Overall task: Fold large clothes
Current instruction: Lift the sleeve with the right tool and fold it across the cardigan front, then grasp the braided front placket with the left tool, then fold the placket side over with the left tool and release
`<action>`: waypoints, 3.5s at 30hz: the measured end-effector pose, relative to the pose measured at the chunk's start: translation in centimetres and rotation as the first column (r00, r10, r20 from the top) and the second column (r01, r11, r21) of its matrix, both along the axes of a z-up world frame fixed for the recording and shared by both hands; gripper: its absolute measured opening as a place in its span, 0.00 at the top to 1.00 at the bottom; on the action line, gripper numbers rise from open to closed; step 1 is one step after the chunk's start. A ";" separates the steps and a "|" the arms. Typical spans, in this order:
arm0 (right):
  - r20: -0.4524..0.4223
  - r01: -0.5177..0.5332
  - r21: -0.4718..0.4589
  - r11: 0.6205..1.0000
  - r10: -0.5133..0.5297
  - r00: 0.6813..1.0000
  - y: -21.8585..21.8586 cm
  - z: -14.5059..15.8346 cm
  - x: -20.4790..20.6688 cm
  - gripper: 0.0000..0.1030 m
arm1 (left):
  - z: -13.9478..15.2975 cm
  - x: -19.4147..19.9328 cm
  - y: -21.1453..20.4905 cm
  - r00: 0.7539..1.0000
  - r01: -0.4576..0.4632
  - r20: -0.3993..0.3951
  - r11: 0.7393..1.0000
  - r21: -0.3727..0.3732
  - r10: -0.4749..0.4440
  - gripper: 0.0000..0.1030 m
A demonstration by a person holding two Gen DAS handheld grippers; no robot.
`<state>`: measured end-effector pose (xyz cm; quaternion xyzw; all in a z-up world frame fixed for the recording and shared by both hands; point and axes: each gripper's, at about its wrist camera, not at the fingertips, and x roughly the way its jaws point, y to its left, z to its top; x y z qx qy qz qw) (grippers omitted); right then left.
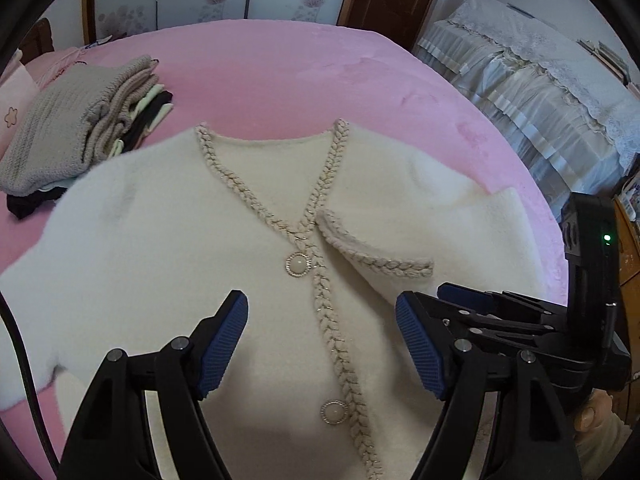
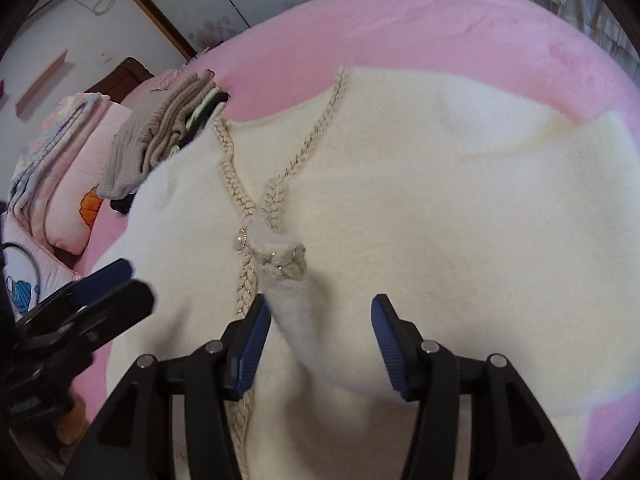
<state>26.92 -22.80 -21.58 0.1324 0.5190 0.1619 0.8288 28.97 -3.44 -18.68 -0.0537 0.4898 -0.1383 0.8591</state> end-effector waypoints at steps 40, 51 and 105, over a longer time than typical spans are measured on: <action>0.089 0.172 -0.220 0.960 -0.156 0.984 -14.0 -1.0 -9.7 0.49 | -7.1 3.8 -7.3 0.973 0.026 -0.224 0.992 -0.120 -0.052 0.90; 0.084 0.266 -0.183 0.946 -0.254 0.963 -14.8 -3.1 -4.6 0.49 | 10.0 6.4 -8.6 0.988 0.034 0.153 0.996 -0.078 -0.022 0.91; 0.062 0.240 -0.398 0.885 -0.235 0.970 -13.3 -4.2 13.1 0.82 | -7.9 12.2 2.2 0.983 -0.184 0.001 0.971 0.156 0.186 0.88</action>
